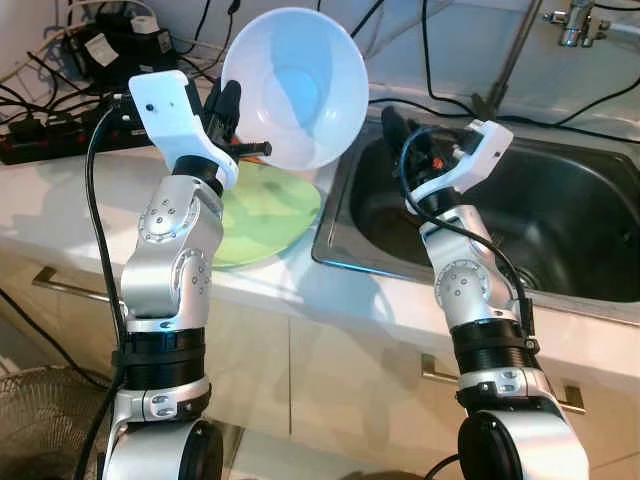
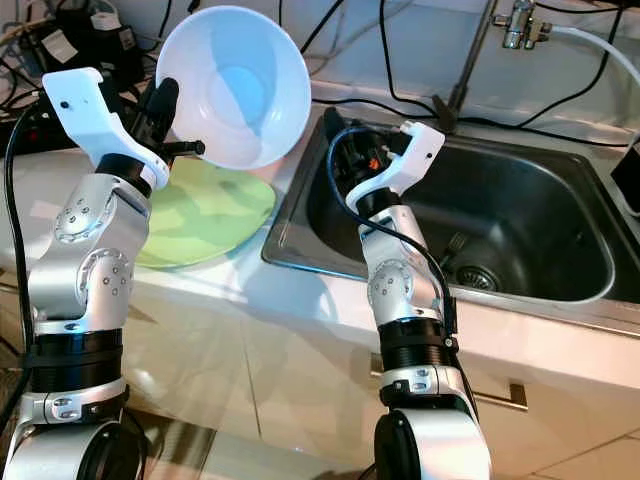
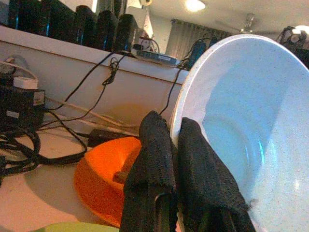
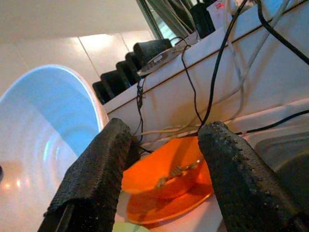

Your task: Kitchen organization

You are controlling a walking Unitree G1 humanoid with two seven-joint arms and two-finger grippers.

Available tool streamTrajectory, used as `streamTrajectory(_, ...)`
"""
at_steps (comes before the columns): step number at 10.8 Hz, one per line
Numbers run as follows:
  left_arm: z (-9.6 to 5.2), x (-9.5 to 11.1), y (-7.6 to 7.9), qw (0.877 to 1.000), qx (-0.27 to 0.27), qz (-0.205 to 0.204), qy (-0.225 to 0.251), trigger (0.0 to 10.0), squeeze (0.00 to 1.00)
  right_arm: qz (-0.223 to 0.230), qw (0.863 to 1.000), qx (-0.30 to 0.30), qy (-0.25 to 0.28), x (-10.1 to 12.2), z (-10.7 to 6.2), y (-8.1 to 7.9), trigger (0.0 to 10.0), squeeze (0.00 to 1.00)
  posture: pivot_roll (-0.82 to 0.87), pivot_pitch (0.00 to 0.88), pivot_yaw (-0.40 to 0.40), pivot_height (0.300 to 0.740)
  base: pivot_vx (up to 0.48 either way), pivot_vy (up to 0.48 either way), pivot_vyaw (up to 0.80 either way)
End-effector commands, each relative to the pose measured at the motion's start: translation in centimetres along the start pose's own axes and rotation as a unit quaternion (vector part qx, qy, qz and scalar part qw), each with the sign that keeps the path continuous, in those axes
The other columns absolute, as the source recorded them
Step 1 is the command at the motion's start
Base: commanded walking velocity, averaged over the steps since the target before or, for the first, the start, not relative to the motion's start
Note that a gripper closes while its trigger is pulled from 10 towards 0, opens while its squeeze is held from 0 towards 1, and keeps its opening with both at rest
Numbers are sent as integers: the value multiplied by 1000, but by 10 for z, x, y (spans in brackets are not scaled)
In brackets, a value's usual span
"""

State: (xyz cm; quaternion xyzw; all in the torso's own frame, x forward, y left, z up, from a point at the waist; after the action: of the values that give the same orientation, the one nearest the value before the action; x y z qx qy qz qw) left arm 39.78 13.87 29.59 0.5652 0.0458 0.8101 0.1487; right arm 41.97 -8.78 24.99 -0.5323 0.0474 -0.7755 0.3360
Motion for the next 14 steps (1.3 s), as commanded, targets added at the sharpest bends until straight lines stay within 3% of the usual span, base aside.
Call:
streamTrajectory(1,2,8,4,1000,-2,9,17,10000,0,10,1000,2,1,1,-3,0,10000,0,231,15,-20,740,0,0,0)
streamTrajectory(3,2,6,3,1000,1,16,13,10000,0,27,999,21,3,3,-3,-7,10000,0,231,18,-21,740,0,0,0)
streamTrajectory(6,3,0,13,1000,-22,14,3,10000,0,37,999,31,-6,-2,-5,-13,10000,0,236,25,-21,740,0,0,0)
streamTrajectory(14,-1,-4,34,997,-71,0,-6,10000,0,42,998,33,-14,-4,-6,-15,10000,0,238,33,-23,740,0,0,0)
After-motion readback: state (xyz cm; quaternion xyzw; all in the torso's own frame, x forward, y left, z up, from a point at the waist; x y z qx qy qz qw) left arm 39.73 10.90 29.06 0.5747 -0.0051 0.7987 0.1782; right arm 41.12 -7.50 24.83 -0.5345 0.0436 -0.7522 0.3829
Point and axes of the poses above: a point about 5 cm out from each wrist's last joint towards the gripper, its own z axis pointing out of the wrist towards the gripper, its own x axis along the axis of the wrist's last joint, y = z × x, the point moved 6 cm from there along z, pointing out of the wrist towards the gripper, and after that the axes turned 4 degrees about -z, right-handed, at the moved point
